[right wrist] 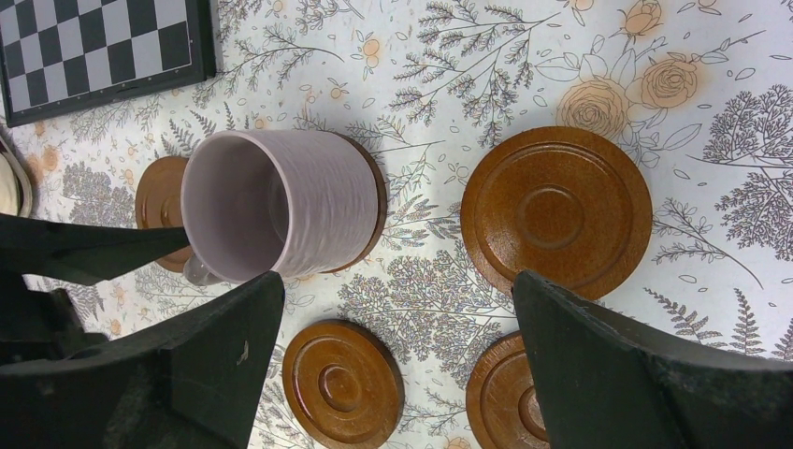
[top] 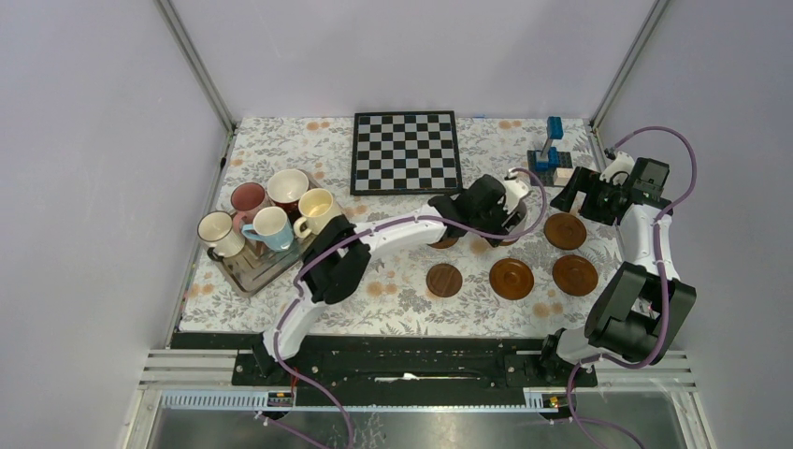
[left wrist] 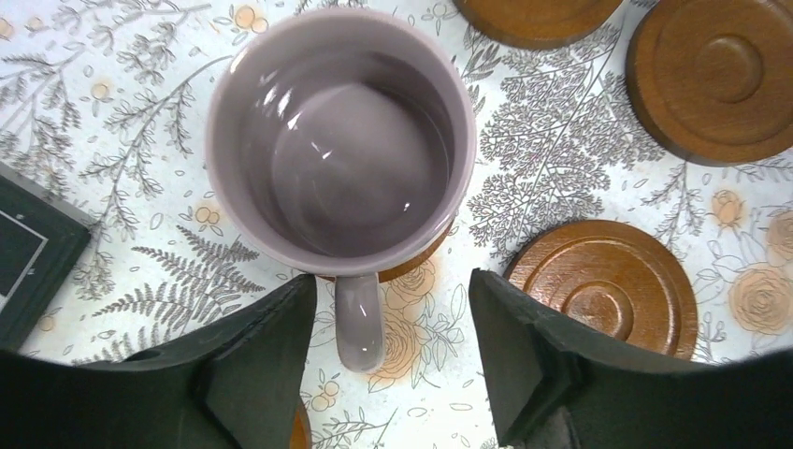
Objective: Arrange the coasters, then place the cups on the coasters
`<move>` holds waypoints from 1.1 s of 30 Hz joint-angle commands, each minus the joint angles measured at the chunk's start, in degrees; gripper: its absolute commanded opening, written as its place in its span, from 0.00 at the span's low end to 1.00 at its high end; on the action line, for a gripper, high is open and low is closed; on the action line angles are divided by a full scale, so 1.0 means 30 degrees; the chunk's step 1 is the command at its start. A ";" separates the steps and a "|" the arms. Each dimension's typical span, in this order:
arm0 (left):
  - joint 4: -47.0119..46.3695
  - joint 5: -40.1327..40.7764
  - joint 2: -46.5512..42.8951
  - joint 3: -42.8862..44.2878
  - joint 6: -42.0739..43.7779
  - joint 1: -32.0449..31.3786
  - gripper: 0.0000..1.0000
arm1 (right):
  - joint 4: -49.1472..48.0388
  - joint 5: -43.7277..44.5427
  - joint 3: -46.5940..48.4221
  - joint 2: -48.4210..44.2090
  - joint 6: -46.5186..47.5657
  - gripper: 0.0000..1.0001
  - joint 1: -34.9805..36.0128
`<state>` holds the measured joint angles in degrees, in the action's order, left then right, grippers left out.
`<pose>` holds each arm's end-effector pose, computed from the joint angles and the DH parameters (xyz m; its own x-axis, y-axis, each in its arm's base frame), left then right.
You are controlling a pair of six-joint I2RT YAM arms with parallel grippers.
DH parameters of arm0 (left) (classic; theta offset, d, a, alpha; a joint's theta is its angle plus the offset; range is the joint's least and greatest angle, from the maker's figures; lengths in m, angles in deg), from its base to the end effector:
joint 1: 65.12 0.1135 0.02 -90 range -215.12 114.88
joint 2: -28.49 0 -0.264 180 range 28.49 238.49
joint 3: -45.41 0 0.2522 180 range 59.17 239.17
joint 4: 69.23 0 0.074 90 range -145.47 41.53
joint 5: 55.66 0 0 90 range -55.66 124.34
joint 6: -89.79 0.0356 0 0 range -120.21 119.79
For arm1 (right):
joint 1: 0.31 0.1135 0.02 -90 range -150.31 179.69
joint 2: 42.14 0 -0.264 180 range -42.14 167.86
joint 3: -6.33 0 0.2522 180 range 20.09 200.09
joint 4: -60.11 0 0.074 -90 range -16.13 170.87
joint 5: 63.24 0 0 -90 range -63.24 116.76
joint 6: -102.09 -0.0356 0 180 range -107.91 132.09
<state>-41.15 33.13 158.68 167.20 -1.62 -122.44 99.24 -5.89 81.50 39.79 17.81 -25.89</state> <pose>0.2844 -0.4448 0.2132 -0.3419 0.4873 -0.8035 0.8425 0.5377 -0.0323 0.2841 -0.1147 0.2705 -0.6469 0.2166 -0.7312 -0.0398 0.9479 0.3161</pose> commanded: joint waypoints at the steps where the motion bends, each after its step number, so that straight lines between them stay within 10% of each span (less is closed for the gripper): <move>1: -0.0138 0.0285 -0.2638 0.0758 -0.0015 0.0080 0.69 | 0.0081 -0.0637 0.0225 -0.0416 0.0228 1.00 -0.0009; 11: 0.2221 -0.1306 -0.6240 -0.0949 -0.0392 0.2044 0.76 | 0.0976 0.0991 0.0560 -0.1150 0.0263 1.00 0.1572; 23: 0.8684 -0.6137 -1.5432 -0.9038 0.3606 1.1723 0.75 | 0.0954 0.0760 0.0146 -0.1296 0.0505 1.00 0.2484; 33: 1.0807 -0.3445 -1.8361 -1.2627 0.8854 1.6548 0.72 | 0.0606 0.0537 -0.0049 -0.1244 0.0202 1.00 0.2522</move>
<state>-10.24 19.45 104.24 130.44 16.87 -74.18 101.79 -3.83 81.30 37.41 18.44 -18.77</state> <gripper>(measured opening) 0.726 0.993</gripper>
